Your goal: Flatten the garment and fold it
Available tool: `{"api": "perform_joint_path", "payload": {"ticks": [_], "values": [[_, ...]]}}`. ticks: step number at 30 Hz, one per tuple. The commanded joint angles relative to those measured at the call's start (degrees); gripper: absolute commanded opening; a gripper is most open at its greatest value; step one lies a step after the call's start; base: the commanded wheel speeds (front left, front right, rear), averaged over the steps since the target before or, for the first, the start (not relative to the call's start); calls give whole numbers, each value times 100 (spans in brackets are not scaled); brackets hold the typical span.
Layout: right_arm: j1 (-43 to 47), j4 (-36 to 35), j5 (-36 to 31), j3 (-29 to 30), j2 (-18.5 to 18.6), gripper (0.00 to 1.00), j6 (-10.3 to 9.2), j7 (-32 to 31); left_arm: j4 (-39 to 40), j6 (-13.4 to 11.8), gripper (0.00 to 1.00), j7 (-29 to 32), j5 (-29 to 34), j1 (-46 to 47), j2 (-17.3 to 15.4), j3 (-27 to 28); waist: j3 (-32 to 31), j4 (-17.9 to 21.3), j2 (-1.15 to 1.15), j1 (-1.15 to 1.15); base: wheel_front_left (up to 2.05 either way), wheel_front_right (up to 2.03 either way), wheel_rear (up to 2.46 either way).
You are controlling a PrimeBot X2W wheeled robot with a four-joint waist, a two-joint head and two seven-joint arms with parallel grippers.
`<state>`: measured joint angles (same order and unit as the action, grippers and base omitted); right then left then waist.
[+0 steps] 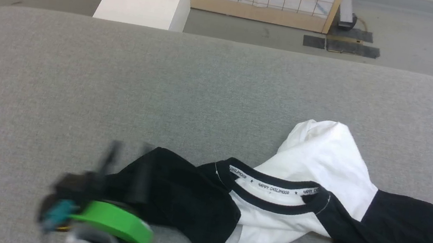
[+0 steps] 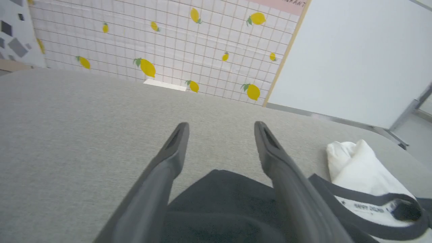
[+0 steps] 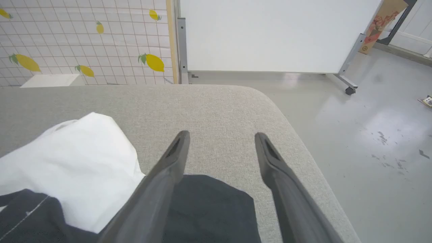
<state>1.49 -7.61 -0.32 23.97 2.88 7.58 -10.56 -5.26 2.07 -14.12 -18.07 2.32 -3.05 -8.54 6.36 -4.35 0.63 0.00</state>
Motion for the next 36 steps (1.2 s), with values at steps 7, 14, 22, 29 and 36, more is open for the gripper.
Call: {"api": "perform_joint_path", "payload": {"ticks": [7, 14, 22, 29, 36], "values": [[226, 121, 309, -669, -1, 100, -9, 445, -222, 490, 100, 1199, 280, 339, -110, -1571, -65, 110, -63, 0, 0, 0, 0], [181, 141, 365, -1156, -1, 100, -9, 518, -388, 521, 100, 2458, 11, 509, -142, -2099, 2, 208, -63, 0, 0, 0, 0], [128, 234, 389, -1443, -1, 100, -9, 571, -527, 276, 0, 2788, 23, 688, -118, -2095, 39, 297, -63, 0, 0, 0, 0], [145, 262, 432, -1486, -1, 100, -9, 573, -328, -112, 0, 2401, -311, 511, -321, -1354, -38, 216, -63, 0, 0, 0, 0], [200, 260, 427, -1401, -1, 100, -9, 596, 370, -1102, 0, 1993, -692, -417, -1062, 363, -122, 32, -63, 0, 0, 0, 0]]}}
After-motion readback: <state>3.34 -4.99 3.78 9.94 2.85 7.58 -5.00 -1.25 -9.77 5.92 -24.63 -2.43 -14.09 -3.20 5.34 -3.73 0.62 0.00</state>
